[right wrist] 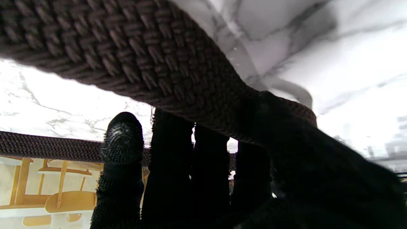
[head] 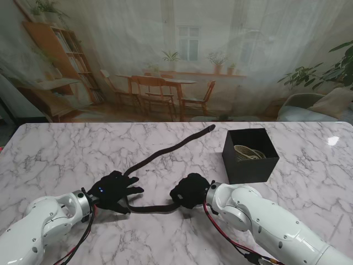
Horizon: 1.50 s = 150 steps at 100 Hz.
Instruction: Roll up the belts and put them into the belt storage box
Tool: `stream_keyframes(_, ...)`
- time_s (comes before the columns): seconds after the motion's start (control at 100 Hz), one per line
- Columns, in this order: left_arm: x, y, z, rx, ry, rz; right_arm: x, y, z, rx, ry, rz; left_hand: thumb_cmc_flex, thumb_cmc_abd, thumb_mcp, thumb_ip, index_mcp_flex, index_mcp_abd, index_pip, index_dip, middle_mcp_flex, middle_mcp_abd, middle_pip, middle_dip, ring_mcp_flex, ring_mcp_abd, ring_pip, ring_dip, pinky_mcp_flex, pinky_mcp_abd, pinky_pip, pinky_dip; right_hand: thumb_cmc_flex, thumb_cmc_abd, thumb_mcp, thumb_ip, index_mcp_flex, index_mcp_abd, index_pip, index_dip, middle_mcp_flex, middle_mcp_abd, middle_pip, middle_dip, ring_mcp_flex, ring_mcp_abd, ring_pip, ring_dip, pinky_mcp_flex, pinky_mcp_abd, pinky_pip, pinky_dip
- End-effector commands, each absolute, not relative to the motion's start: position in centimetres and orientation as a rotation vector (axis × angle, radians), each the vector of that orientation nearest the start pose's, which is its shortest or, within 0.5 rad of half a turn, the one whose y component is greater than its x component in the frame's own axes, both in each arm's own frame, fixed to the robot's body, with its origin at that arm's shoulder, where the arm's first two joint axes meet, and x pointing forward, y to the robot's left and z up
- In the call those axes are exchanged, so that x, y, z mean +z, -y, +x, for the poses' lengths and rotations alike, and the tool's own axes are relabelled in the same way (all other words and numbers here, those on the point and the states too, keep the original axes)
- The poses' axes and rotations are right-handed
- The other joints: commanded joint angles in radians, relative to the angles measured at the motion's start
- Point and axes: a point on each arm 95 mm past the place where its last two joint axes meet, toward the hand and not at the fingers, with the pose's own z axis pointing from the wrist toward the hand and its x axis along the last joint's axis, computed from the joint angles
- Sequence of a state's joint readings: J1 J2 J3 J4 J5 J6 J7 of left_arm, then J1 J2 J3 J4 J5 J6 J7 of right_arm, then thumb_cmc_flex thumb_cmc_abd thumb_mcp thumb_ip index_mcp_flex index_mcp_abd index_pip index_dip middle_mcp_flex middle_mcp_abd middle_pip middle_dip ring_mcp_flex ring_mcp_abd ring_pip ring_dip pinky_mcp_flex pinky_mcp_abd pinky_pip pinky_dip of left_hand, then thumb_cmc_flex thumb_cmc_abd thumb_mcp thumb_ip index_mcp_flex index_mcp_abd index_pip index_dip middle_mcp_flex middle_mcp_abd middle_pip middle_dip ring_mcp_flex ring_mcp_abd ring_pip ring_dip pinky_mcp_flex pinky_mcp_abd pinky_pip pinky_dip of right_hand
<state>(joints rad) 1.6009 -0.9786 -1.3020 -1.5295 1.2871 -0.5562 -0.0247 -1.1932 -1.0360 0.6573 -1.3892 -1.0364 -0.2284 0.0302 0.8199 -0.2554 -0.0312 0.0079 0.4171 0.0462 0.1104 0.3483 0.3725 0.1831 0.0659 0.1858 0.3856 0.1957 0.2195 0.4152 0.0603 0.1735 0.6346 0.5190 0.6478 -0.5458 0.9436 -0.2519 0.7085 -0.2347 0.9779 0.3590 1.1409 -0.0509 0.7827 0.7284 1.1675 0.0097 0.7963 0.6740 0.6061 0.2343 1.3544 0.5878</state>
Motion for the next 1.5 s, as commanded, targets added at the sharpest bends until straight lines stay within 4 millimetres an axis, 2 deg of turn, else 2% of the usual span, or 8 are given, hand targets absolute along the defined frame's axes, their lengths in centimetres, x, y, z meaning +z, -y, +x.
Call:
stream_keyframes(0.0,-34.9,-4.5,37.7,-1.381,-2.092,-0.71,-37.0,-10.2,39.5,1.503,-2.174,0.703,-0.035,0.007,0.011,0.001,-0.052,0.017,-0.03,-0.025,-0.076,0.034,-0.031,-0.033,-0.052,0.014,-0.035,-0.023,-0.017,-0.02,-0.023,-0.027,0.099,0.043,0.036,0.004,0.082,-0.122,0.094,0.058,0.047,-0.006,0.092,0.038,0.026,0.01,0.069,0.026,0.007,0.001,0.036,0.021)
stream_keyframes(0.21,-34.1,-5.0,39.2,-1.483,-2.102,-0.78,-35.8,-9.2,38.2,1.545,-2.16,0.7,-0.103,-0.068,0.016,0.003,-0.139,-0.006,-0.076,-0.065,-0.225,0.0,-0.066,-0.098,-0.136,-0.028,-0.049,-0.077,-0.024,-0.116,-0.055,-0.095,0.107,0.054,0.037,0.005,0.08,-0.116,0.094,0.093,0.047,0.002,0.108,0.068,0.025,0.016,0.112,0.039,0.01,0.008,0.047,0.026)
stream_keyframes(0.58,-35.4,-3.6,41.3,-1.452,-2.222,-0.845,-34.1,-7.6,36.4,1.606,-2.092,0.717,-0.146,-0.194,0.024,0.005,-0.204,-0.032,-0.118,-0.112,-0.265,-0.013,-0.072,-0.124,-0.124,-0.029,-0.04,-0.104,-0.005,-0.119,-0.032,-0.114,0.118,0.059,0.035,0.008,0.081,-0.096,0.09,0.109,0.058,0.009,0.113,0.087,0.045,0.024,0.132,0.042,0.029,0.029,0.057,0.03)
stream_keyframes(0.79,-36.1,-3.0,42.3,-1.4,-2.254,-0.861,-32.5,-6.7,35.1,1.639,-2.057,0.761,0.052,-0.1,0.029,0.033,0.02,-0.113,0.117,0.077,-0.202,-0.047,0.021,-0.065,-0.127,-0.041,-0.022,-0.095,-0.021,-0.123,-0.017,-0.119,0.136,0.066,0.026,0.012,0.081,-0.066,0.086,0.119,0.068,0.021,0.112,0.1,0.081,0.033,0.129,0.037,0.063,0.056,0.067,0.029)
stream_keyframes(0.88,-36.6,-3.2,42.7,-1.377,-2.244,-0.897,-32.0,-6.1,34.6,1.654,-2.033,0.762,0.147,-0.027,0.02,0.018,0.144,-0.129,0.221,0.146,-0.161,-0.072,0.055,-0.043,-0.127,-0.051,-0.018,-0.086,-0.028,-0.127,-0.013,-0.115,0.138,0.067,0.025,0.013,0.081,-0.065,0.085,0.122,0.071,0.022,0.111,0.104,0.086,0.033,0.127,0.037,0.068,0.06,0.067,0.028)
stream_keyframes(0.93,-36.8,-3.4,42.9,-1.365,-2.236,-0.909,-31.8,-5.8,34.3,1.661,-2.019,0.764,0.227,-0.069,0.026,0.001,0.239,-0.143,0.325,0.252,-0.122,-0.094,0.073,-0.031,-0.122,-0.06,-0.017,-0.081,-0.029,-0.13,-0.008,-0.11,0.139,0.067,0.024,0.013,0.082,-0.063,0.084,0.124,0.072,0.022,0.11,0.106,0.088,0.034,0.126,0.038,0.069,0.061,0.067,0.027)
stream_keyframes(1.02,-37.2,-3.9,43.2,-1.338,-2.227,-0.915,-31.4,-5.0,34.0,1.652,-1.995,0.77,0.286,-0.056,0.023,-0.006,0.349,-0.146,0.466,0.231,-0.091,-0.116,0.098,-0.012,-0.107,-0.072,-0.008,-0.064,-0.025,-0.132,0.009,-0.094,0.144,0.068,0.022,0.015,0.083,-0.057,0.083,0.126,0.074,0.025,0.109,0.108,0.088,0.035,0.125,0.038,0.069,0.062,0.067,0.026)
stream_keyframes(1.49,-36.2,-9.6,41.5,-1.127,-2.131,-0.841,-31.1,0.4,32.8,1.54,-1.853,0.814,0.289,-0.038,0.023,-0.006,0.38,-0.123,0.533,0.201,-0.008,-0.103,0.126,0.018,-0.087,-0.067,-0.003,-0.052,-0.019,-0.118,0.023,-0.084,0.159,0.071,0.013,0.021,0.095,-0.046,0.075,0.14,0.078,0.033,0.105,0.121,0.092,0.044,0.121,0.045,0.072,0.073,0.061,0.02)
